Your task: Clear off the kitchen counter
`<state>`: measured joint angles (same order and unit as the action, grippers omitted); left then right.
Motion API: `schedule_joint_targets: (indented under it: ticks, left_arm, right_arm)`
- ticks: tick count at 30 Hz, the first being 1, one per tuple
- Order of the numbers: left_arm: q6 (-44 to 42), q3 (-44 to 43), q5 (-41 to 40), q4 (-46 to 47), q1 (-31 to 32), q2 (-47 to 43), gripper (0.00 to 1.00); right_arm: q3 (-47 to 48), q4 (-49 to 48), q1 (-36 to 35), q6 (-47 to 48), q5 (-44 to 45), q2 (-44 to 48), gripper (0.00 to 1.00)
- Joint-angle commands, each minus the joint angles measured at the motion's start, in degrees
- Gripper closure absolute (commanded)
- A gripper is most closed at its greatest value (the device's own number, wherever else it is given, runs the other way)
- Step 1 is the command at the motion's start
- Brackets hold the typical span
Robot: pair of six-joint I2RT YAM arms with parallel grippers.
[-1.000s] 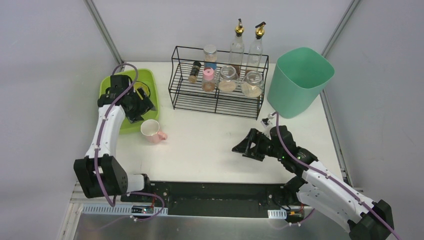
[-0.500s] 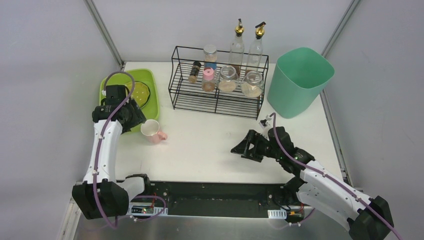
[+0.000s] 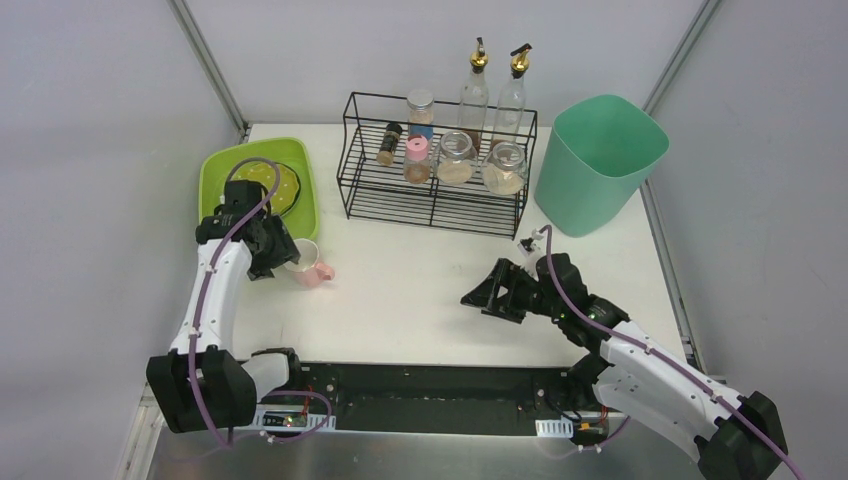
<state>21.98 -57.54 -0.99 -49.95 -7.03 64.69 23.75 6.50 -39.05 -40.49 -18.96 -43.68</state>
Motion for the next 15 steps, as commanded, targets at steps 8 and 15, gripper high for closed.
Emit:
schedule_joint_targets:
  ticks: [8,15]
  left_arm:
    - [0.72,1.73,0.39,0.57,3.18,4.25,0.44]
    - [0.96,0.63,0.1,0.5,3.89,7.08,0.53]
  right_arm:
    - [-1.83,-4.94,-0.46,-1.37,-0.73,0.13,0.19]
    - [-3.02,-5.49,-0.55,-1.89,-0.47,1.04,0.19]
